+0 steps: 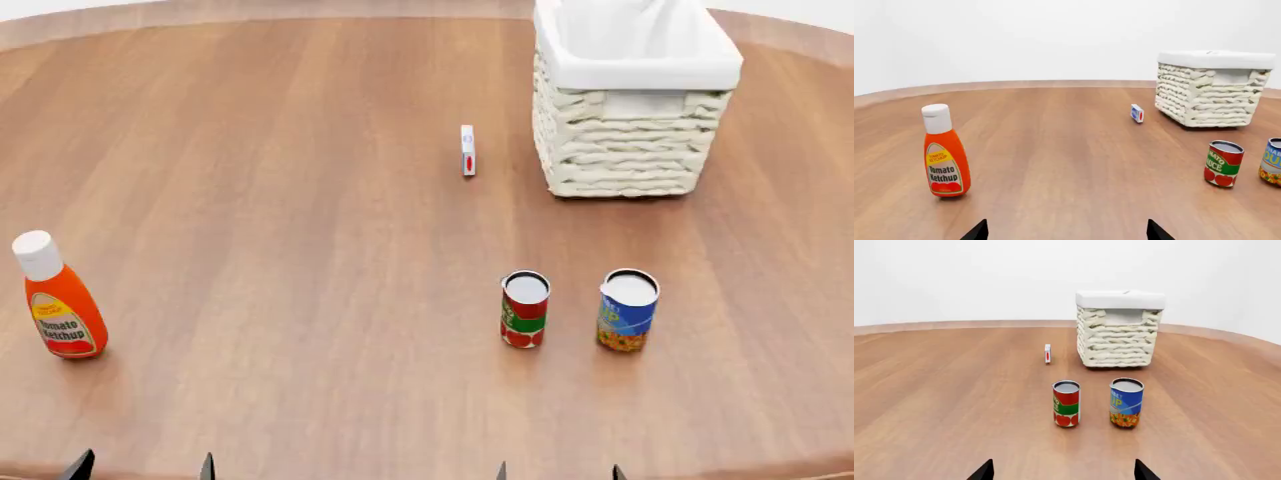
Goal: Pick up the cream cheese box, and put it in the basket.
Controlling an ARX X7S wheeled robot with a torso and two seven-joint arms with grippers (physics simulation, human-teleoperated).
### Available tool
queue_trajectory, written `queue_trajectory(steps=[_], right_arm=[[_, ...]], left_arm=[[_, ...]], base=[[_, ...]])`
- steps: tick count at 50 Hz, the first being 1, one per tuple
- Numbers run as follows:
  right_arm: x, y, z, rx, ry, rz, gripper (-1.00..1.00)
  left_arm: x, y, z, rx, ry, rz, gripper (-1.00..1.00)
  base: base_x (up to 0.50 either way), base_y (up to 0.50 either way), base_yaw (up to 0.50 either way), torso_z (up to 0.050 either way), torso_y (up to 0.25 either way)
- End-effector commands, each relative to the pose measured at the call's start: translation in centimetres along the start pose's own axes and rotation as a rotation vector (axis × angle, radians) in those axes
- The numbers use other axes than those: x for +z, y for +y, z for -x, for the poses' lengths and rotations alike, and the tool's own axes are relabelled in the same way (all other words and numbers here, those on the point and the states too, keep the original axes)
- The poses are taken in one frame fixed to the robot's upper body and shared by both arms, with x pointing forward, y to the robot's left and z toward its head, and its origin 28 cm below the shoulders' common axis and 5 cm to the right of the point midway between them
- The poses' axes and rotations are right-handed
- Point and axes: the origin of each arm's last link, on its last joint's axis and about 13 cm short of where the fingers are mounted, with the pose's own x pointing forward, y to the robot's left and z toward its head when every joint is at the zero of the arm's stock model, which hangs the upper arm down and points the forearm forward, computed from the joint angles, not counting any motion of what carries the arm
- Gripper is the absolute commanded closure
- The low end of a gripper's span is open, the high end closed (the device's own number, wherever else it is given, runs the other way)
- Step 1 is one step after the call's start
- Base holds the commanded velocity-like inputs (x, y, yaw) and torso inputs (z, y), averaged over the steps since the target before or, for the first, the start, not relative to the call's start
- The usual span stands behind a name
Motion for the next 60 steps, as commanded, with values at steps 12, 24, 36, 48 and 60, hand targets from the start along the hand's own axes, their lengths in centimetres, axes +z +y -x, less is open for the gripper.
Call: queue_trajectory(steps=[12,24,36,48,60], right_arm=[[0.1,0.1,-0.1,-0.007,0.005,0.003,-1.00],[5.0,0.3,1.2,-0.005,-0.157,0.054,-1.00],[11.5,1.1,4.1,0.038,-0.376,0.062,-1.00],[14.3,1.5,6.0,0.059,-0.472,0.061,-1.00],[14.8,1.6,6.4,0.061,-0.490,0.053,-1.00]], left_arm=[[0.3,-0.1,0.1,-0.008,-0.021,-0.025,-1.00],[4.7,-0.3,1.6,-0.035,-0.169,-0.016,-1.00],[11.1,-0.3,4.8,-0.038,-0.428,-0.021,-1.00],[14.5,0.1,7.1,-0.037,-0.562,0.027,-1.00],[14.8,0.0,7.5,-0.037,-0.583,0.011,-1.00]], base=[[0.00,0.00,0.00,0.000,0.000],[0.00,0.00,0.00,0.000,0.000],[0.00,0.00,0.00,0.000,0.000],[0.00,0.00,0.00,0.000,0.000],[0.00,0.00,0.00,0.000,0.000]])
